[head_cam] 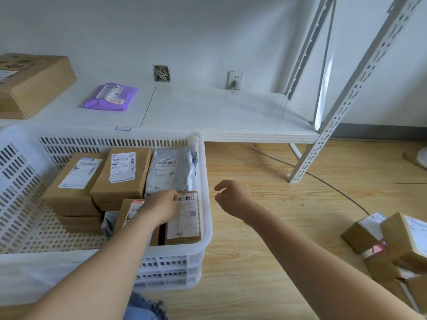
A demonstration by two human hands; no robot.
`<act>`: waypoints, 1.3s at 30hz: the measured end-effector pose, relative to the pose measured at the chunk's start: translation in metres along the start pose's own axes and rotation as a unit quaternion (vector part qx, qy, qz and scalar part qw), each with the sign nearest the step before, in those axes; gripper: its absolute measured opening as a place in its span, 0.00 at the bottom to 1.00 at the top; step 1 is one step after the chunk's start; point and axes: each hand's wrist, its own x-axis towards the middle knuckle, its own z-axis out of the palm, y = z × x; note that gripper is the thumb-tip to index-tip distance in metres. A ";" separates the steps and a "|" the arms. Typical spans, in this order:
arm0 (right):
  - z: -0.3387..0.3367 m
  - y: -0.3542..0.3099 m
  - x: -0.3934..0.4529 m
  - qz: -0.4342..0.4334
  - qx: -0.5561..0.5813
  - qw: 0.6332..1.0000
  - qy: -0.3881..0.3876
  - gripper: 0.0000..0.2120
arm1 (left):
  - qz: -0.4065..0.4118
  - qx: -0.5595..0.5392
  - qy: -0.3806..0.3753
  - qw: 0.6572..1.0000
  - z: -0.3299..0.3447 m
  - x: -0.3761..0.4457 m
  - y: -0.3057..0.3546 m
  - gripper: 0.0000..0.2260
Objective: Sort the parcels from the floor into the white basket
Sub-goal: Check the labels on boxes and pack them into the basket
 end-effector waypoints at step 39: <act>-0.253 0.444 -0.135 0.384 0.121 0.855 0.328 0.24 | 0.176 0.007 -0.096 0.980 0.247 0.001 0.400 0.15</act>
